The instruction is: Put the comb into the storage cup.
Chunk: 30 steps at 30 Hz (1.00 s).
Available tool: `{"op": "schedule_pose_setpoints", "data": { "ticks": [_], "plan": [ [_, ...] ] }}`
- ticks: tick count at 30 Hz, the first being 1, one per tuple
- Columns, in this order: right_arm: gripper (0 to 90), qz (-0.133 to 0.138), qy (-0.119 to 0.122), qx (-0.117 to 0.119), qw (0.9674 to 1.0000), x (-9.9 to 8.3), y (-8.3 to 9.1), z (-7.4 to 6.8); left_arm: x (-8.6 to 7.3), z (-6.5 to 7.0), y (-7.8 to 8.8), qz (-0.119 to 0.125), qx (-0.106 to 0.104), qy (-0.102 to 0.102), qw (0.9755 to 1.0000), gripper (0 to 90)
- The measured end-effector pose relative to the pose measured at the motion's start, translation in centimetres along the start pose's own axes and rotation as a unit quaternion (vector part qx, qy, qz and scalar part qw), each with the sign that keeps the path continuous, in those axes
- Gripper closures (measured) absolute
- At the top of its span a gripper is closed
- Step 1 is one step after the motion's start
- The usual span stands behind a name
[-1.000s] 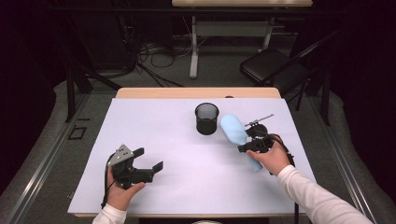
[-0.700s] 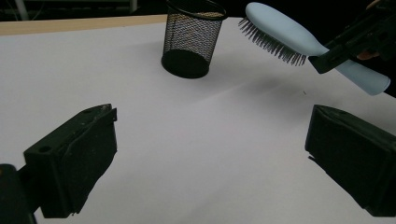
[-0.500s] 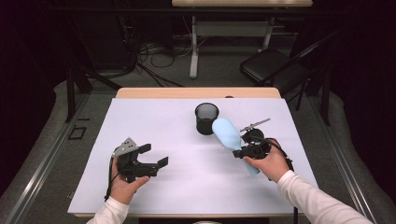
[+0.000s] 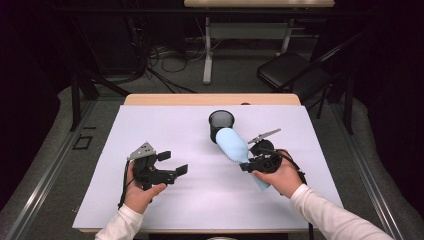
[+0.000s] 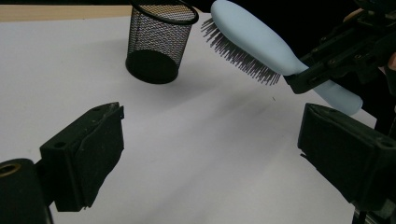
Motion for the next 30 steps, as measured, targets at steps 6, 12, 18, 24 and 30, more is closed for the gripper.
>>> {"op": "schedule_pose_setpoints", "data": {
  "ticks": [6, 12, 18, 24, 30],
  "plan": [
    [69.8, 0.008, 0.015, 0.005, 0.9998, 0.2, -0.5, -0.7, 0.8, 0.0, -0.2, 0.001, -0.004, 0.008, 1.0, 7.0],
    [69.8, 0.015, 0.028, 0.009, 0.9994, 0.3, -0.9, -1.2, 1.3, 0.2, -0.5, -0.007, -0.01, 0.007, 0.9999, 7.1],
    [69.8, 0.025, 0.043, 0.012, 0.9987, 0.4, -1.5, -1.6, 1.9, 0.8, -1.0, -0.013, -0.021, 0.008, 0.9997, 7.1],
    [69.8, 0.038, 0.052, 0.019, 0.9977, 0.2, -2.2, -2.1, 2.3, 1.0, -1.5, -0.018, -0.022, 0.01, 0.9995, 7.1],
    [69.9, 0.043, 0.06, 0.024, 0.997, 0.3, -3.0, -2.3, 2.5, 1.0, -1.9, -0.03, -0.023, 0.011, 0.9992, 7.1]
  ]
}}
Point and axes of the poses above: each handheld gripper's, and its own axes: y roughly backward along the jaws, x roughly out of its top, z roughly to its right, the point moved 8 cm from there along -y, roughly forward along the jaws, and after that the axes turned 12 degrees about x, right-handed, at the moved point
